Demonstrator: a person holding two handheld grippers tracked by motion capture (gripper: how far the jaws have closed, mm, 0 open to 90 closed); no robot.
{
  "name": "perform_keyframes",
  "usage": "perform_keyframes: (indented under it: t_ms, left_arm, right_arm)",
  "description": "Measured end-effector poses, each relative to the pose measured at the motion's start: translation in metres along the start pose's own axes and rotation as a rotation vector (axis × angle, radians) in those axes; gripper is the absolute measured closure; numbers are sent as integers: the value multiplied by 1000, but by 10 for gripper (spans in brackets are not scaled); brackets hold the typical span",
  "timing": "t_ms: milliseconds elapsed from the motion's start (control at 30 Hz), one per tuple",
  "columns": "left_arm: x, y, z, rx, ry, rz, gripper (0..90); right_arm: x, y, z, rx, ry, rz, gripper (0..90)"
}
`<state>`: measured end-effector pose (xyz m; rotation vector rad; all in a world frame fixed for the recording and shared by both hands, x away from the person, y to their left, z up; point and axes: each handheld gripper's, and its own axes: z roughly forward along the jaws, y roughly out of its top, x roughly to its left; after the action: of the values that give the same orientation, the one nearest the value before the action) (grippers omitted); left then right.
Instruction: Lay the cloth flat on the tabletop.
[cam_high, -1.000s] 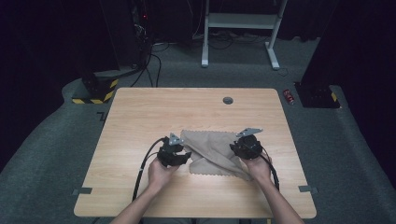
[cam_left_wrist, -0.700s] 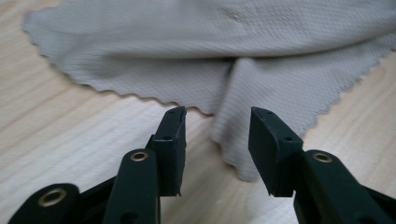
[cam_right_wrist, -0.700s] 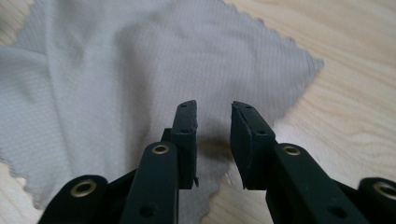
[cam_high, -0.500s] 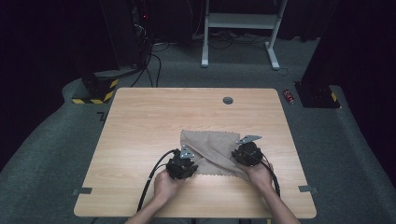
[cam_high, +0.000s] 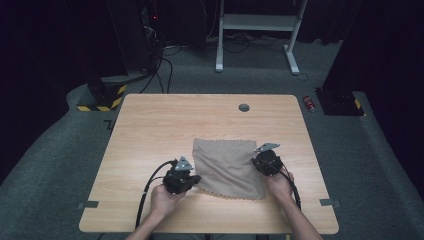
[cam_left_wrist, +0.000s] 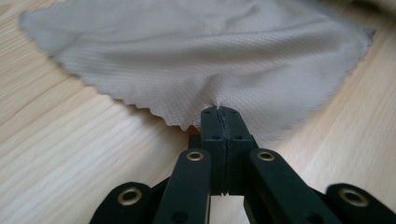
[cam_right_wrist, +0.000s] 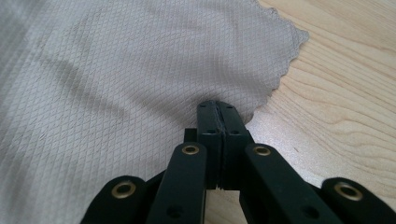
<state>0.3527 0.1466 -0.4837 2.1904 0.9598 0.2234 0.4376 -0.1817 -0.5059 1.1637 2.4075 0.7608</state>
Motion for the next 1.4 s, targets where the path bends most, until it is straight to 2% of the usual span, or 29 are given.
perform_keyframes:
  t_ms: [67,100,167,233,267,333,367,433,467,500,533,567,600,633,733,833,900,1000,1033,1067,1133,1200,1300,1400]
  left_arm:
    - [3,-7,-3,21,8,-11,884]
    - [4,-13,-2,40,8,-23,852]
    - [4,-17,-1,51,8,-36,797]
    - [4,-19,0,46,14,-47,763]
    - [4,-20,1,45,27,-46,695]
    - [4,-22,2,32,64,-55,638]
    - [4,-22,2,32,64,-55,615]
    - [3,-23,4,31,88,-62,596]
    - [4,-24,6,36,114,-56,555]
    - [4,-24,6,36,114,-56,540]
    - [4,-26,8,38,131,-61,540]
    - [6,-27,9,40,150,-62,517]
    - [7,-28,9,32,165,-67,517]
    - [8,-29,9,25,186,-67,498]
    - [8,-31,10,16,204,-73,470]
    - [4,-35,9,11,217,-58,424]
    - [2,-36,8,10,216,-66,422]
    - [-3,-41,3,10,210,-58,435]
    - [-6,-43,0,10,184,-57,492]
    - [-6,-43,0,10,184,-57,515]
    - [-12,-41,-1,14,147,-45,540]
    - [-17,-38,0,28,148,-9,584]
    - [-21,-37,5,38,138,12,640]
    - [-22,-35,6,43,123,23,738]
  right_arm:
    - [0,0,0,-2,0,-1,849]
    - [1,0,-1,-1,2,10,775]
    - [2,-2,-4,-18,6,13,747]
    - [4,-3,-7,-27,10,21,737]
    - [8,-8,-15,-57,32,30,728]
    - [13,-13,-23,-71,40,25,727]
    - [13,-13,-23,-71,40,25,727]
    - [20,-22,-33,-90,50,6,727]
    - [25,-31,-43,-111,64,7,726]
    - [25,-31,-43,-111,64,7,726]
    - [26,-34,-46,-117,67,5,726]
    - [30,-44,-53,-123,75,5,723]
    - [30,-44,-53,-123,75,5,723]
    - [33,-52,-57,-119,80,9,717]
    - [36,-58,-59,-112,77,4,711]
    - [44,-66,-60,-97,83,-16,707]
    - [46,-68,-60,-99,88,-18,707]
    - [53,-72,-65,-111,90,-31,713]
    - [56,-74,-68,-114,91,-33,718]
    - [57,-75,-69,-112,91,-35,720]
    - [59,-76,-69,-106,89,-37,725]
    - [60,-78,-66,-87,91,-52,742]
    - [64,-82,-62,-75,92,-76,811]
    - [67,-83,-64,-75,80,-108,877]
